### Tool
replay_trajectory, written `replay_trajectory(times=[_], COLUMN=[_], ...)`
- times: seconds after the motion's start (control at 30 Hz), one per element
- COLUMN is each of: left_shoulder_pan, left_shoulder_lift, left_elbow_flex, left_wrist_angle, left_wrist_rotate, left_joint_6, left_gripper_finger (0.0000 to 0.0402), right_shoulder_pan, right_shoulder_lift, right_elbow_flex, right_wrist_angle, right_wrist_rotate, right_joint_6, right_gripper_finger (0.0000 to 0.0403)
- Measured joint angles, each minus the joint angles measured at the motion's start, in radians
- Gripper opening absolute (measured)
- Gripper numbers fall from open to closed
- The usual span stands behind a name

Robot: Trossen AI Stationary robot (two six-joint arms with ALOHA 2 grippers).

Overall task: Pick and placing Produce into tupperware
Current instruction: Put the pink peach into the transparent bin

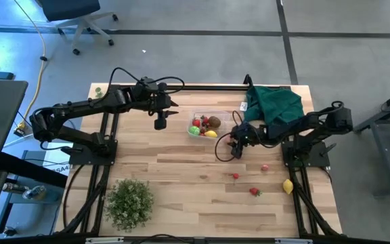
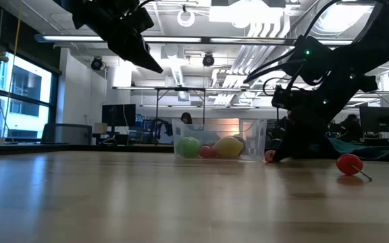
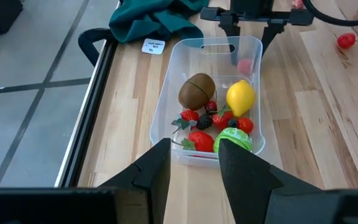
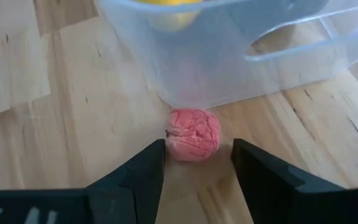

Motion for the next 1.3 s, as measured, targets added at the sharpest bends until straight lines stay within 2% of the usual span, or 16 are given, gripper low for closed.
replay_trajectory(times=[0.23, 0.53, 0.7, 1.03, 1.3], left_shoulder_pan=[0.000, 0.000, 0.000, 0.000, 0.000], left_shoulder_lift=[0.000, 0.000, 0.000, 0.000, 0.000], left_elbow_flex=[0.000, 0.000, 0.000, 0.000, 0.000], left_wrist_angle=[0.000, 0.000, 0.000, 0.000, 0.000], left_wrist_rotate=[0.000, 0.000, 0.000, 0.000, 0.000], left_joint_6=[0.000, 0.000, 0.000, 0.000, 0.000], left_gripper_finger=[0.0124, 0.0124, 0.0124, 0.0124, 0.0124], right_shoulder_pan=[-0.001, -0.001, -0.001, -0.001, -0.001], right_shoulder_lift=[0.001, 0.002, 0.040, 0.059, 0.059], right_elbow_flex=[0.000, 0.000, 0.000, 0.000, 0.001], right_wrist_angle=[0.052, 0.033, 0.064, 0.104, 0.095], right_wrist_rotate=[0.000, -0.017, -0.042, -0.039, -0.042], right_joint_6=[-0.053, -0.059, -0.070, -0.070, -0.047], right_gripper_finger=[0.0183, 0.0183, 0.0182, 0.0140, 0.0124])
